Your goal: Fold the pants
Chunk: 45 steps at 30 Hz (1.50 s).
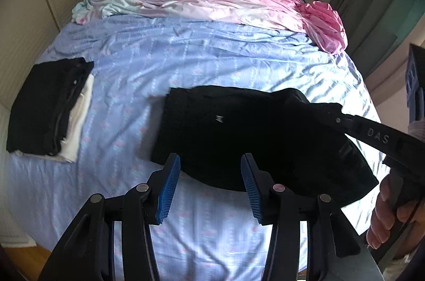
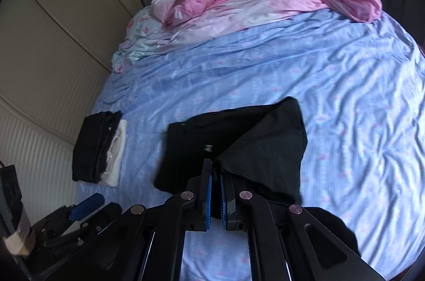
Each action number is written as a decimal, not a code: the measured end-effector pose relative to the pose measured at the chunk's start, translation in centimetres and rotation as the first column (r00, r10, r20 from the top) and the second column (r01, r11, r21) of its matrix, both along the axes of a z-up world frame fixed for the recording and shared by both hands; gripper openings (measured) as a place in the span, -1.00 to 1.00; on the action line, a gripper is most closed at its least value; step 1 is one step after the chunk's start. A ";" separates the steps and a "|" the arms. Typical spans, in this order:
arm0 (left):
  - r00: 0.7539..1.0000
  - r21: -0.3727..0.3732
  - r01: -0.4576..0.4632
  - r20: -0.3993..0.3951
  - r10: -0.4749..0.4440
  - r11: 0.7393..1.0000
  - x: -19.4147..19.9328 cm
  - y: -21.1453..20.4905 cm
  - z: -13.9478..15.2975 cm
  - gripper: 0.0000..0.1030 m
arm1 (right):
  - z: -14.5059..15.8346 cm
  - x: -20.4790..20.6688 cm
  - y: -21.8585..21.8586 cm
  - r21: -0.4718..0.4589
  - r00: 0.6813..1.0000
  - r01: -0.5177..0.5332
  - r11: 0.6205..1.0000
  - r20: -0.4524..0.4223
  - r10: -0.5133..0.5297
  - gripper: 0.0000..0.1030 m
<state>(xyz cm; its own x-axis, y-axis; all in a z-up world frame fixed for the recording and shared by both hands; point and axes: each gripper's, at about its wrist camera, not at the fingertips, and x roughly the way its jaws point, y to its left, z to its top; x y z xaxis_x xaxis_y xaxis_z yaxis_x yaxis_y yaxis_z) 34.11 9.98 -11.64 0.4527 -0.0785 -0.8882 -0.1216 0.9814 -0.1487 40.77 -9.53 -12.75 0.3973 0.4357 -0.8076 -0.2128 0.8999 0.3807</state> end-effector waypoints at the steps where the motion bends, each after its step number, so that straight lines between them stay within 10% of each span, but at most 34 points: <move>1: 1.000 0.001 0.002 -0.004 -0.002 1.000 0.1 1.2 -0.2 -0.07 | -0.1 0.1 1.2 -0.004 1.000 -0.003 1.000 0.000 0.003 -0.88; 10: 0.998 0.041 0.016 -0.057 -0.013 0.999 2.0 7.8 -3.4 0.33 | -3.7 2.6 11.3 -0.077 0.995 -0.073 0.994 -0.078 0.067 -0.88; 23: 0.989 -0.027 -0.064 -0.135 0.060 0.998 3.6 13.4 -8.2 0.38 | -7.3 6.3 21.2 -0.166 0.972 -0.211 0.963 -0.139 0.189 -0.89; 26: 0.989 -0.040 -0.070 -0.132 0.064 0.997 3.7 13.8 -8.5 0.39 | -7.9 6.9 21.1 -0.165 0.969 -0.204 0.965 -0.176 0.174 -0.79; 29: 0.991 -0.057 -0.065 -0.117 0.058 0.996 3.7 13.8 -8.6 0.47 | -7.9 6.9 19.4 -0.157 0.974 -0.176 0.972 -0.168 0.150 -0.16; 45: 0.994 -0.054 0.010 -0.112 -0.016 0.998 5.5 8.7 -12.2 0.48 | -15.0 7.0 8.9 -0.020 0.922 0.130 0.991 -0.365 -0.128 -0.02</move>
<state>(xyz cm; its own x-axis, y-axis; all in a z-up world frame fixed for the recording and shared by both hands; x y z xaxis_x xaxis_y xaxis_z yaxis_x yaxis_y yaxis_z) 39.56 18.65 -23.89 0.3485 -0.1323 -0.9279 -0.1278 0.9740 -0.1868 47.75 -0.64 -27.80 0.1281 0.4043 -0.9056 0.0593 0.9084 0.4139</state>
